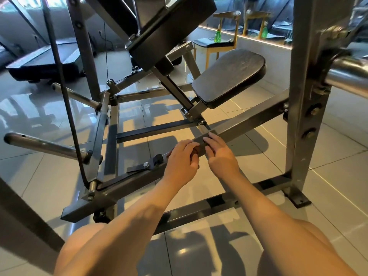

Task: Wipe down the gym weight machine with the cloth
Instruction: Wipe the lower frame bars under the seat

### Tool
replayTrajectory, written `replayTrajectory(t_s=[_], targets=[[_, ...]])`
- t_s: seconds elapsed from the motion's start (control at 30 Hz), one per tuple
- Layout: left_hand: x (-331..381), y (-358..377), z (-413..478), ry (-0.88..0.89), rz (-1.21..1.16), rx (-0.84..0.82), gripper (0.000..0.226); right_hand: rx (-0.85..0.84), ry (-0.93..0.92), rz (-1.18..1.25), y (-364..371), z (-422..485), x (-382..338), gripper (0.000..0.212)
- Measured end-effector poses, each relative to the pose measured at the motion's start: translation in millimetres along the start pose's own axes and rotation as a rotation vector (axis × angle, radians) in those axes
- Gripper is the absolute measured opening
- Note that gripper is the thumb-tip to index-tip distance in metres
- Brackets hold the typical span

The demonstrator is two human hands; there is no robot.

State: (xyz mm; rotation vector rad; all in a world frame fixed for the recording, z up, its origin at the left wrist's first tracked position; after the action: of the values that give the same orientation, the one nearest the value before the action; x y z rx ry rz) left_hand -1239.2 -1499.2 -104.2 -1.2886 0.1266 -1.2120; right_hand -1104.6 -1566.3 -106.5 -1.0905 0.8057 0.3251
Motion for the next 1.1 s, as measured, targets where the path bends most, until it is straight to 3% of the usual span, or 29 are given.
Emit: replayTrajectory(t_s=[0.17,0.3,0.43,0.53,0.7,0.87,1.1], targets=[[18.4,6.8,21.6,0.109,-0.099,-0.074,0.030,0.016,0.034,0.252,-13.2,1.9,2.3,0.037],[-9.5,-1.7,-6.7,0.077,0.035,-0.064,0.030,-0.016,-0.012,0.027,-6.0,-0.7,0.4,0.039],[-17.1,-4.7,-25.6,-0.019,-0.014,0.032,0.027,-0.054,0.002,-0.138,-3.5,-2.1,-0.5,0.043],[-5.9,1.1,-11.6,-0.025,-0.064,0.058,0.025,-0.050,-0.047,-0.138,-8.2,1.2,-0.9,0.041],[15.0,8.2,17.3,0.072,-0.104,-0.055,0.025,-0.059,-0.031,0.049,-5.3,0.3,0.5,0.039],[-14.4,-1.1,-17.5,0.013,0.040,-0.005,0.023,-0.089,0.019,-0.181,1.7,-9.1,-1.5,0.048],[-4.4,5.2,-3.5,-0.047,-0.100,0.037,0.025,-0.131,0.035,-0.253,5.9,-9.5,-10.2,0.050]])
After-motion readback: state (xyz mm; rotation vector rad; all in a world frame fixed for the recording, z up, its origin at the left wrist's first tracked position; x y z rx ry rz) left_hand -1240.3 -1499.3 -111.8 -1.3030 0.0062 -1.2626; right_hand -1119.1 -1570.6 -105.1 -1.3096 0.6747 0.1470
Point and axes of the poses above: each hand's wrist, its own z-axis towards the middle knuckle, its own y-axis out of the palm, x = y × z, the point moved 4 cm from there along z, towards the middle knuckle, and after that the axes turned 6 degrees about -x, right-handed, at the moved point
